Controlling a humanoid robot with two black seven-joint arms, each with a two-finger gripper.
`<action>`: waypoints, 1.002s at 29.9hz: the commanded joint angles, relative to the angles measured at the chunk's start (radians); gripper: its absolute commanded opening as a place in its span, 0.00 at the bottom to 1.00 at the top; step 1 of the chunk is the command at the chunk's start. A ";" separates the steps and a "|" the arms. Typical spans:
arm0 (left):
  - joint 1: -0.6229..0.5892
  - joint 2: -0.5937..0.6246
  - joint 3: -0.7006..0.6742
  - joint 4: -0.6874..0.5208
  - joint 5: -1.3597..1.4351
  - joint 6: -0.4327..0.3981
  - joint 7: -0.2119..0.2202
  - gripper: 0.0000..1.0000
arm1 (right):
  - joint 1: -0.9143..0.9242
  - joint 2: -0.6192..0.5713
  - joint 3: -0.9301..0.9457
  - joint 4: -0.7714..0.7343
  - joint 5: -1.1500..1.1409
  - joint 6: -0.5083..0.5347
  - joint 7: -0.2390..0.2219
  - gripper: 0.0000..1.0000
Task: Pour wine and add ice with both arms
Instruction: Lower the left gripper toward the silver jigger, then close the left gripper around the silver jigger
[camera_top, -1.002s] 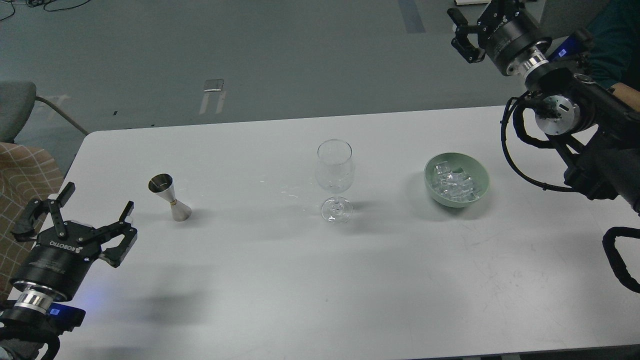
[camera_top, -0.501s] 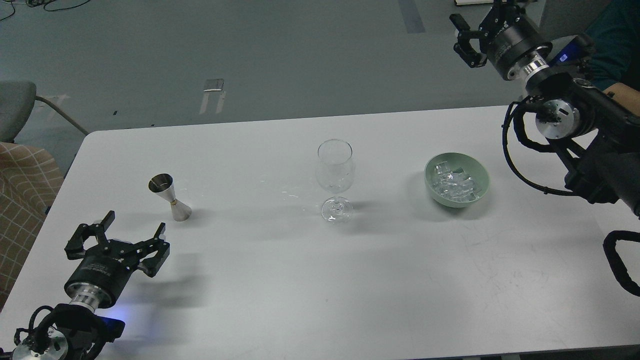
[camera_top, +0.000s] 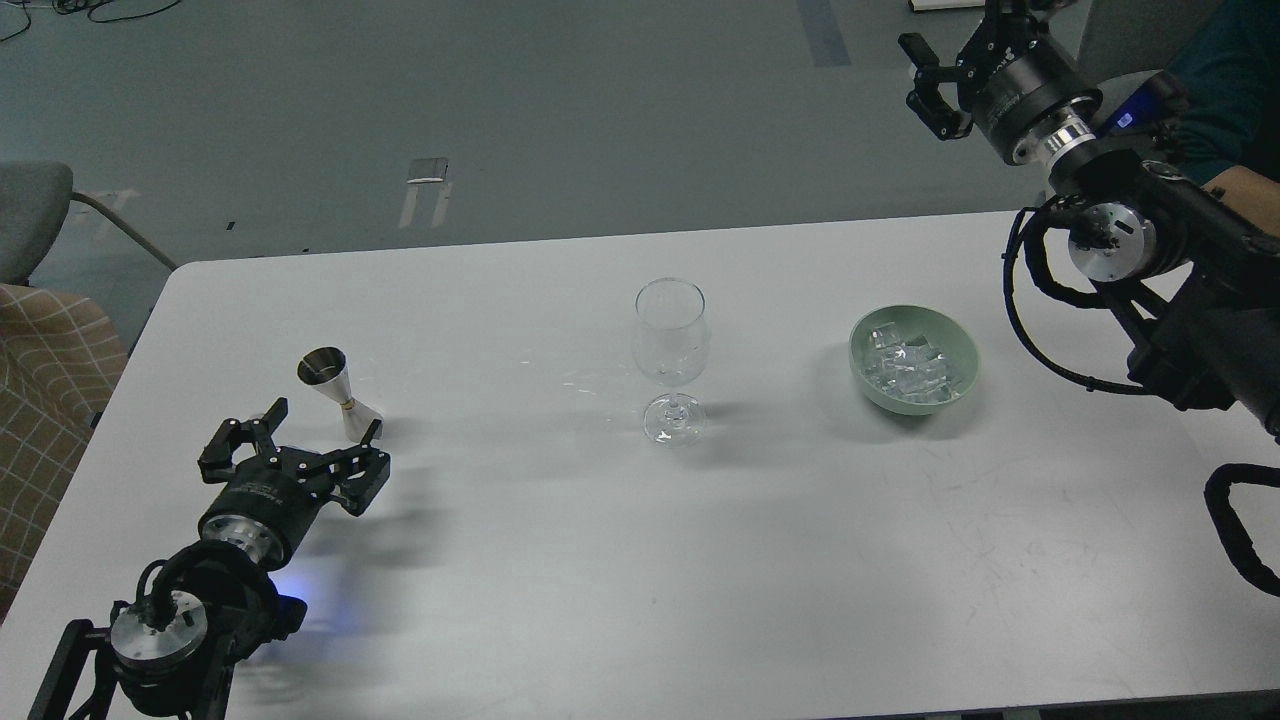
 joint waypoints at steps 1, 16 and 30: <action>-0.049 -0.011 -0.007 0.062 0.012 0.000 0.000 1.00 | 0.001 0.001 0.000 0.000 0.000 -0.003 0.000 1.00; -0.167 -0.007 -0.016 0.213 0.010 -0.006 -0.007 1.00 | -0.006 0.001 0.000 0.000 -0.011 -0.012 -0.001 1.00; -0.250 0.002 -0.011 0.286 0.012 -0.011 -0.011 0.72 | -0.006 -0.002 -0.009 0.000 -0.013 -0.012 -0.001 1.00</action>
